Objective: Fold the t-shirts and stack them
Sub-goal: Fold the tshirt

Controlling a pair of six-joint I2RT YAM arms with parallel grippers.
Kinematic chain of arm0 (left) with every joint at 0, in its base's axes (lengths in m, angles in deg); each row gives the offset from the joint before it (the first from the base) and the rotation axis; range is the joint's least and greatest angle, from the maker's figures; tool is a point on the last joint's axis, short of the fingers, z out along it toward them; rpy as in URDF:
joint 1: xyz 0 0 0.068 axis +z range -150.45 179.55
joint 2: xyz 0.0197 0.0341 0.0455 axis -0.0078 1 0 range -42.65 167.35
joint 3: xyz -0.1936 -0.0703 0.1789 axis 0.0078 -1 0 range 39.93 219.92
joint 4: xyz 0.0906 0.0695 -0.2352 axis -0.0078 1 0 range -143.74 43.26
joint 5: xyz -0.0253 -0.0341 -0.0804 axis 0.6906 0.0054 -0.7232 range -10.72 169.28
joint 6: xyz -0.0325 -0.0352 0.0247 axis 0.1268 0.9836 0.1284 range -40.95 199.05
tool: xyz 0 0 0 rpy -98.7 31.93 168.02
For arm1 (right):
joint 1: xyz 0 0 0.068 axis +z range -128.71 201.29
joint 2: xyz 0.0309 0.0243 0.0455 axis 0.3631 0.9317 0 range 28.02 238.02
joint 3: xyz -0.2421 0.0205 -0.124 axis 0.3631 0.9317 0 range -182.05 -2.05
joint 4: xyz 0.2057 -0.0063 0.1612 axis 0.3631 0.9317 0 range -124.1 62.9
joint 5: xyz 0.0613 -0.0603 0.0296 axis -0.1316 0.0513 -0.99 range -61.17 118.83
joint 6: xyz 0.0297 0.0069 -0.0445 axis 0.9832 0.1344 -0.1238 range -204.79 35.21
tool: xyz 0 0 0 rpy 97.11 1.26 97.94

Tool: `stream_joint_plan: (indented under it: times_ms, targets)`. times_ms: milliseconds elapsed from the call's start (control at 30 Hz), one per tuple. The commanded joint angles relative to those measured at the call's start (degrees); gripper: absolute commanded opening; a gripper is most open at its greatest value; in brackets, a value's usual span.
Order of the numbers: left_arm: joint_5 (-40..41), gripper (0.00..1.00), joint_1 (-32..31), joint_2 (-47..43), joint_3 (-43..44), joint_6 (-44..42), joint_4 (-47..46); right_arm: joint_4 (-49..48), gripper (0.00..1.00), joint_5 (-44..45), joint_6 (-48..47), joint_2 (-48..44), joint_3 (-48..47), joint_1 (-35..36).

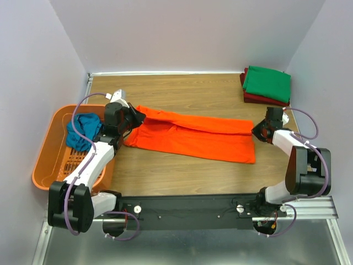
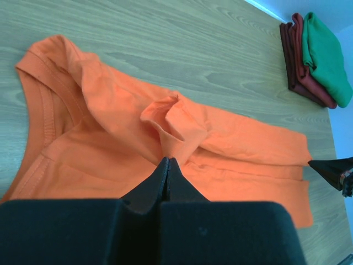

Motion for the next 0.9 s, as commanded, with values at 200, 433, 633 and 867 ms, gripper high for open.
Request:
stream_joint_plan:
  times_ms: [200,433,633,867]
  targets:
    - [-0.46,0.00,2.85,-1.94,0.65,-0.85,1.73,0.29,0.01,-1.17,-0.58,-3.27,-0.63,-1.23]
    - [-1.60,0.00,3.82,-2.38,-0.05,-0.85,1.82,0.82,0.01,-1.35,-0.85,-4.76,0.60,-1.23]
    - [-2.57,0.00,4.00,-2.21,-1.46,-0.23,1.29,1.08,0.01,-2.31,-0.76,-6.08,2.44,-1.23]
    - [-3.36,0.00,4.17,-2.29,-3.48,0.91,0.41,1.34,0.01,-2.93,-0.76,-7.84,4.99,-1.23]
